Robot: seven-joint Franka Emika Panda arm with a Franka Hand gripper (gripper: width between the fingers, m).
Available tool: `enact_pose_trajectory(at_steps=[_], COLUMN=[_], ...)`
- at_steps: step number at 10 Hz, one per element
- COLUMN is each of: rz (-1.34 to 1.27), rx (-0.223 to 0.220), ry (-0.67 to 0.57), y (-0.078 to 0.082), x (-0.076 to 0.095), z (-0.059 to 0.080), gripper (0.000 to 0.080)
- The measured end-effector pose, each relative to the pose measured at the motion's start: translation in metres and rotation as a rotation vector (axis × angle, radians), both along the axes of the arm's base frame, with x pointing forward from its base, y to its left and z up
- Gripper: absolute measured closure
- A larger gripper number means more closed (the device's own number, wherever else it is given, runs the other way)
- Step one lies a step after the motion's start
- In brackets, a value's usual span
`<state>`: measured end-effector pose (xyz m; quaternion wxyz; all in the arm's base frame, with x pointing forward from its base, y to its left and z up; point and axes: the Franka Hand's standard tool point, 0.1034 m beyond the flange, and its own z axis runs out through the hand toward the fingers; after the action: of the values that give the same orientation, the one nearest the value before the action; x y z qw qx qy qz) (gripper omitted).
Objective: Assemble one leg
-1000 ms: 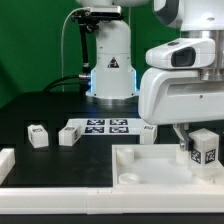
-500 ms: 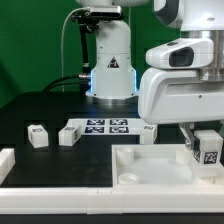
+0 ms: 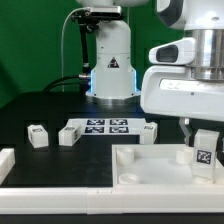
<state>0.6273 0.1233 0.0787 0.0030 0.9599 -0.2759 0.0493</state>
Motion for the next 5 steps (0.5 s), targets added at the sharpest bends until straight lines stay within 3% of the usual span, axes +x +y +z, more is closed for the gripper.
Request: enact_pose_trajectory(at_steps=[1,4,5], rz=[-0.198,-0.465,-0.463], rx=[0.009,0.029,0.031], ry=[0.005,-0.004,-0.003], y=[0.0,-0.0011,-0.0003], x=[-0.0002,0.0001,-0.0001], z=[-0.0006,-0.0012,-0.0015], gripper=[0.0508,0.0507,0.0439])
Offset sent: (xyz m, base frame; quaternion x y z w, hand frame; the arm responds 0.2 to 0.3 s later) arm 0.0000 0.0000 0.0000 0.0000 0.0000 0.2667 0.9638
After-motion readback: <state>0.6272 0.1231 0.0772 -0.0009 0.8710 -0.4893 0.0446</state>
